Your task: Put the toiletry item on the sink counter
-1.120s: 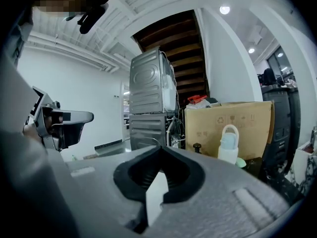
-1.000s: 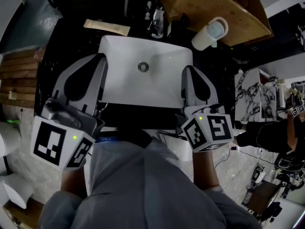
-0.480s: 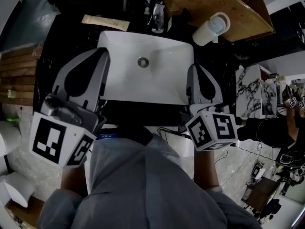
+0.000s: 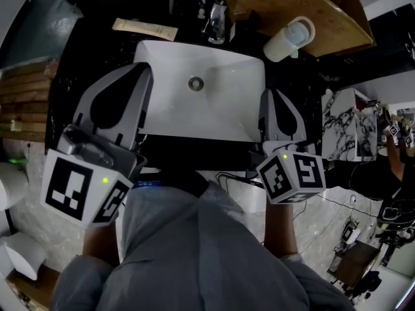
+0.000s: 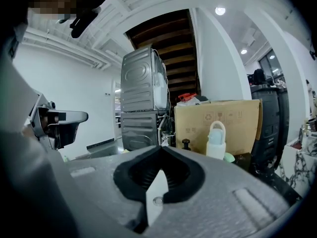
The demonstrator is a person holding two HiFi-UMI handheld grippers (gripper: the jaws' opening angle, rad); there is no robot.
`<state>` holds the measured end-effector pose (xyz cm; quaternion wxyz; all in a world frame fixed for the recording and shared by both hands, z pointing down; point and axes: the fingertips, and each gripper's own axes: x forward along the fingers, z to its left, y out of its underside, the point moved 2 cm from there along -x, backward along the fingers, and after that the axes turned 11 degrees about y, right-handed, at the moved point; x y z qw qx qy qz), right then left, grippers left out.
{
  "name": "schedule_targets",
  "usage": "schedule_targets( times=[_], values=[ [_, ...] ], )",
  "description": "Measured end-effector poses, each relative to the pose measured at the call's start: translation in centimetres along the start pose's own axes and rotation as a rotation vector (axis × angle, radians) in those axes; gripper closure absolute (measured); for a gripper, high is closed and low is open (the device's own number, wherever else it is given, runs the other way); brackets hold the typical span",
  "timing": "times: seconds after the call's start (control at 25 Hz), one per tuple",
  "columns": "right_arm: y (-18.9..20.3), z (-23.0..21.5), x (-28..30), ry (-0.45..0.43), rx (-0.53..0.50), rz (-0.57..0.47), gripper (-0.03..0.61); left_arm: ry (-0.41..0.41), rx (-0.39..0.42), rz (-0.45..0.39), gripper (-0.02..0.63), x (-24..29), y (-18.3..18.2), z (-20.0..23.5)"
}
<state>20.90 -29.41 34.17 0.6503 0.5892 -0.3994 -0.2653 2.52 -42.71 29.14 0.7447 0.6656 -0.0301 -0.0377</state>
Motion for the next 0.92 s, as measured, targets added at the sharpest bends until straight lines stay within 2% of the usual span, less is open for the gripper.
schedule_targets(
  times=[0.92],
  values=[
    [0.82, 0.25, 0.0, -0.02, -0.009, 0.035, 0.581, -0.006, -0.003, -0.009, 0.609, 0.15, -0.33, -0.12]
  ],
)
